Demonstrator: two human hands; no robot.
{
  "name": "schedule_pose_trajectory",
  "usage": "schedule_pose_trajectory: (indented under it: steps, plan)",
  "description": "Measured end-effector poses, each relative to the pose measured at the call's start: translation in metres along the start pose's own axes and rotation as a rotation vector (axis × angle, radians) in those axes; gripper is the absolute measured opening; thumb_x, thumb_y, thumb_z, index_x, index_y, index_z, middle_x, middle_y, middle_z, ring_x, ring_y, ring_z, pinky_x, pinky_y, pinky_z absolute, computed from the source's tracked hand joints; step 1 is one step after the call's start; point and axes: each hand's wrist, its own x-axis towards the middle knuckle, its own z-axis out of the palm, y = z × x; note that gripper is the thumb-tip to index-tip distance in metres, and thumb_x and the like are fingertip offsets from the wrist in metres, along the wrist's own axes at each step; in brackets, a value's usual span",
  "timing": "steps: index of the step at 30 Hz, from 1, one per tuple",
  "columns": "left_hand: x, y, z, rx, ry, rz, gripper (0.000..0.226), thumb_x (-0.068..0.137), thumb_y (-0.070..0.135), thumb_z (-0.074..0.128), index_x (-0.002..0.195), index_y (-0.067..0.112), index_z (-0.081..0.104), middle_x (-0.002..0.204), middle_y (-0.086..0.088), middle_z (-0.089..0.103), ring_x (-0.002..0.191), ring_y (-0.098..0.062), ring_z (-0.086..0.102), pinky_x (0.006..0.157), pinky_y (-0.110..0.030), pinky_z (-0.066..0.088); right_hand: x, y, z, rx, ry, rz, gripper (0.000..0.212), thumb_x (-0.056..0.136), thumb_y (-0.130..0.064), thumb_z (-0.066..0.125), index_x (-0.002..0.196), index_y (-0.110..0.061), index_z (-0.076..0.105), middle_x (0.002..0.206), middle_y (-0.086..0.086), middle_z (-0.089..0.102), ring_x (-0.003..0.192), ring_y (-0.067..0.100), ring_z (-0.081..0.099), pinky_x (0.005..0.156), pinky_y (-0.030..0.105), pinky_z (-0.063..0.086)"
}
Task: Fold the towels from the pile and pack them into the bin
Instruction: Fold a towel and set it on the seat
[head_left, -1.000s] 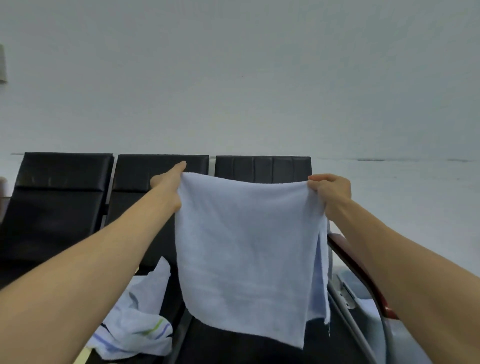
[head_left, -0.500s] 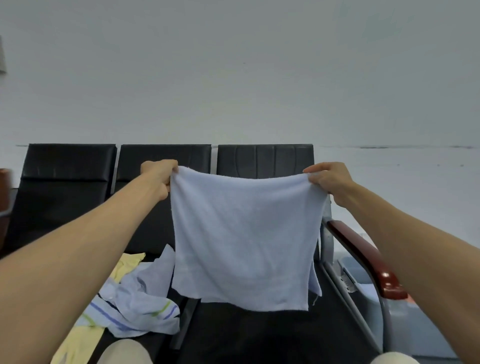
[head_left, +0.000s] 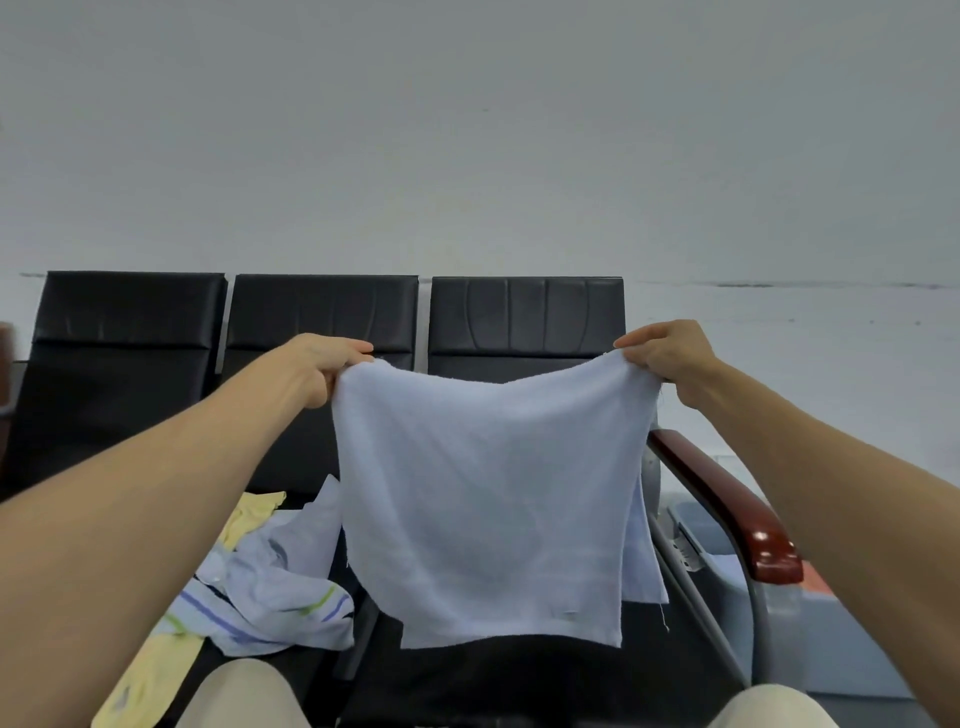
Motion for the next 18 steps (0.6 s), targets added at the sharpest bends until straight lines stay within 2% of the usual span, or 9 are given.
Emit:
schedule_pose_trajectory:
  steps: [2, 5, 7, 10, 13, 15, 17, 18]
  plan:
    - [0.002, -0.002, 0.001, -0.016, 0.036, 0.036, 0.029, 0.087, -0.005, 0.063, 0.111, 0.008, 0.069, 0.113, -0.013, 0.065, 0.1, -0.025, 0.062, 0.082, -0.034, 0.052, 0.001, 0.001, 0.0, -0.012, -0.015, -0.006, 0.025, 0.085, 0.0, 0.06, 0.074, -0.021, 0.07, 0.099, 0.006, 0.065, 0.098, 0.022, 0.057, 0.079, 0.029, 0.047]
    - [0.004, -0.004, 0.0, -0.071, 0.085, 0.09, 0.029, 0.091, -0.005, 0.057, 0.118, 0.004, 0.066, 0.11, -0.014, 0.064, 0.09, -0.024, 0.062, 0.079, -0.036, 0.05, 0.0, 0.001, -0.002, -0.025, -0.093, -0.003, 0.018, 0.085, -0.003, 0.065, 0.077, -0.018, 0.071, 0.106, 0.008, 0.067, 0.105, 0.025, 0.06, 0.094, 0.037, 0.051]
    - [0.005, -0.005, -0.001, -0.031, 0.083, 0.128, 0.032, 0.093, -0.007, 0.053, 0.119, 0.006, 0.065, 0.118, -0.015, 0.062, 0.099, -0.027, 0.061, 0.084, -0.037, 0.051, -0.006, 0.0, -0.004, -0.028, -0.194, 0.008, 0.009, 0.08, -0.007, 0.075, 0.087, -0.012, 0.073, 0.107, 0.009, 0.068, 0.104, 0.026, 0.062, 0.095, 0.041, 0.05]
    - [0.007, -0.008, -0.001, 0.187, 0.115, 0.223, 0.035, 0.089, -0.014, 0.051, 0.115, 0.005, 0.067, 0.121, -0.014, 0.059, 0.112, -0.029, 0.057, 0.09, -0.037, 0.051, -0.01, 0.0, -0.004, -0.129, -0.283, -0.005, 0.029, 0.069, -0.003, 0.082, 0.097, -0.003, 0.072, 0.104, 0.012, 0.068, 0.096, 0.025, 0.062, 0.092, 0.04, 0.05]
    - [0.008, -0.011, 0.002, 0.436, 0.173, 0.338, 0.026, 0.091, -0.006, 0.055, 0.112, 0.002, 0.068, 0.121, -0.013, 0.061, 0.113, -0.03, 0.057, 0.094, -0.037, 0.05, -0.009, 0.0, 0.008, -0.409, -0.152, -0.123, 0.019, 0.074, -0.003, 0.077, 0.092, -0.006, 0.073, 0.094, 0.009, 0.065, 0.092, 0.023, 0.056, 0.079, 0.032, 0.047]
    - [0.01, -0.013, 0.006, 0.565, 0.207, 0.421, 0.023, 0.094, 0.001, 0.055, 0.112, 0.001, 0.069, 0.118, -0.012, 0.063, 0.104, -0.027, 0.058, 0.087, -0.033, 0.048, -0.004, 0.005, 0.016, -0.575, -0.071, -0.21, 0.003, 0.081, -0.005, 0.071, 0.079, -0.003, 0.07, 0.083, 0.012, 0.059, 0.082, 0.025, 0.051, 0.068, 0.027, 0.041]
    - [0.011, -0.013, 0.009, 0.664, 0.264, 0.492, 0.02, 0.095, 0.006, 0.055, 0.108, 0.001, 0.071, 0.114, -0.015, 0.065, 0.094, -0.026, 0.058, 0.079, -0.033, 0.046, 0.002, 0.012, 0.022, -0.675, -0.015, -0.289, 0.022, 0.084, -0.007, 0.068, 0.064, -0.006, 0.06, 0.081, 0.013, 0.049, 0.077, 0.029, 0.047, 0.062, 0.028, 0.037]
    - [0.013, -0.013, 0.01, 0.7, 0.293, 0.525, 0.019, 0.095, 0.009, 0.056, 0.105, 0.002, 0.072, 0.115, -0.017, 0.064, 0.095, -0.029, 0.06, 0.08, -0.035, 0.048, 0.003, 0.015, 0.023, -0.726, 0.022, -0.313, 0.022, 0.086, -0.009, 0.068, 0.066, -0.01, 0.059, 0.087, 0.013, 0.048, 0.081, 0.031, 0.048, 0.066, 0.031, 0.039]
